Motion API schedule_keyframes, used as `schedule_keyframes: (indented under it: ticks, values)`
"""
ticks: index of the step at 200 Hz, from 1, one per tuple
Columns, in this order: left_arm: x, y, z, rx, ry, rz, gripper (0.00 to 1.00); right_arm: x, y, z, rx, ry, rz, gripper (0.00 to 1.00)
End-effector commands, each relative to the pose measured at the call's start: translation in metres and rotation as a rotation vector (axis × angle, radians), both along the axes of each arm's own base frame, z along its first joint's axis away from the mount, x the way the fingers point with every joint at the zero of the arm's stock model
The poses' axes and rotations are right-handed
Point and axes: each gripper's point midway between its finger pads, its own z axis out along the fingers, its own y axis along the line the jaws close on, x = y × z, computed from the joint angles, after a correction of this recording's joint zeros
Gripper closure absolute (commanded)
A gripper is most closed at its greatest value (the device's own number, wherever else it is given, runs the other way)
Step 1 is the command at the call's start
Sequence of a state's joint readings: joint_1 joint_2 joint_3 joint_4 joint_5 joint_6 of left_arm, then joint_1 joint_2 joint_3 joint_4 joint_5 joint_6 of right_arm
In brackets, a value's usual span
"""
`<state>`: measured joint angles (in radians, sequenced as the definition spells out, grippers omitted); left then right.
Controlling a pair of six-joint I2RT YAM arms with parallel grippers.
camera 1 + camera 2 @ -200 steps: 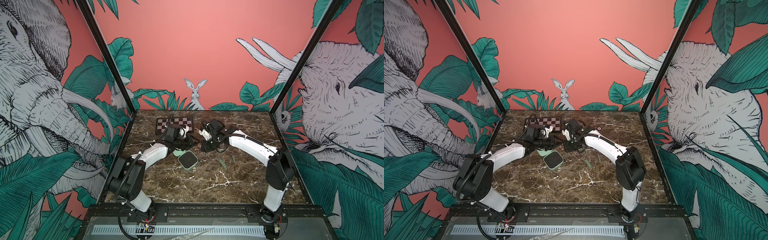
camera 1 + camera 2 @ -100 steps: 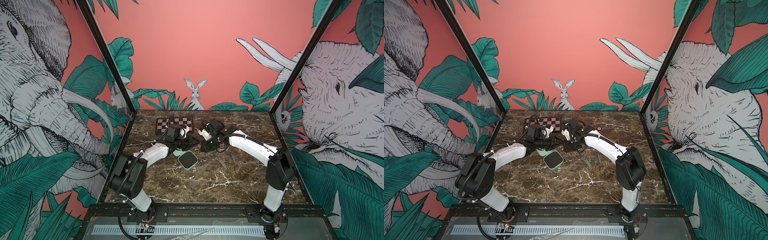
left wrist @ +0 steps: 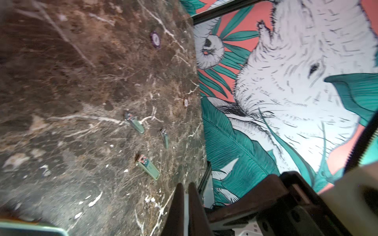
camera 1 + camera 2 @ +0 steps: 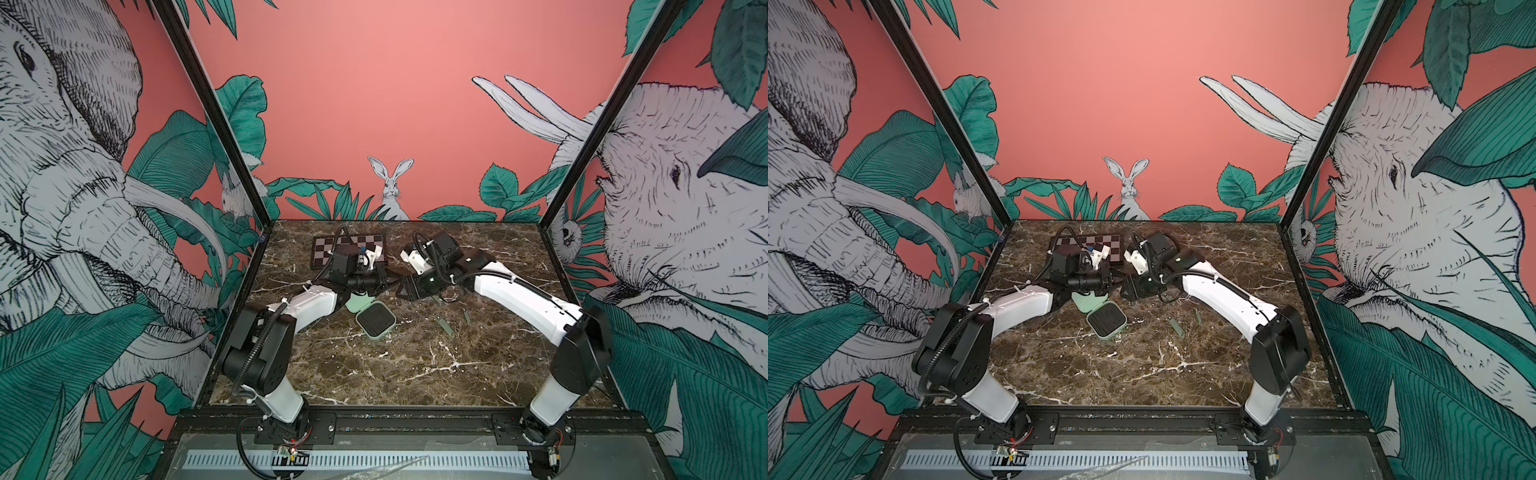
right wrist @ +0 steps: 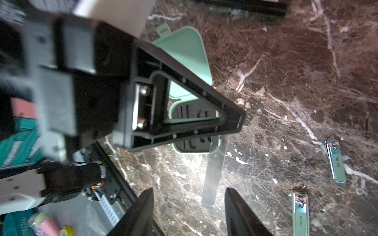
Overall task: Organize nail clipper sets
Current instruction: Pick up the nail clipper from the center of the board.
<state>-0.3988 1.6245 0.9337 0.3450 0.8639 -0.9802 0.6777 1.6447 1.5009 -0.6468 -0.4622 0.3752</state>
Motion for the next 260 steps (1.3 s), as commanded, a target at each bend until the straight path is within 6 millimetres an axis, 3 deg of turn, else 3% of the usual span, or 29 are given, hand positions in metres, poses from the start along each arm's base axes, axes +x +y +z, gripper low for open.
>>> schedule_keyframes:
  ticks: [1, 25, 46, 93, 166, 260]
  values:
    - [-0.006, 0.009, 0.074, -0.180, -0.186, -0.092, 1.00, 0.000, -0.009, 0.067, 0.244, -0.058, 0.016, 0.41]
    - [-0.011, 0.019, 0.118, -0.272, -0.289, -0.133, 1.00, 0.004, -0.024, 0.093, 0.366, -0.029, 0.001, 0.53]
    - [-0.019, 0.019, 0.143, -0.305, -0.342, -0.175, 1.00, 0.001, -0.021, 0.106, 0.431, -0.014, 0.026, 0.58]
    - [-0.027, 0.019, 0.171, -0.373, -0.372, -0.205, 1.00, 0.003, -0.008, 0.117, 0.536, 0.021, 0.064, 0.61]
    - [-0.032, 0.015, 0.170, -0.382, -0.348, -0.221, 1.00, 0.004, 0.015, 0.109, 0.563, 0.066, 0.105, 0.71]
    - [-0.032, 0.012, 0.165, -0.380, -0.330, -0.226, 1.00, 0.005, 0.016, 0.108, 0.580, 0.077, 0.101, 0.84]
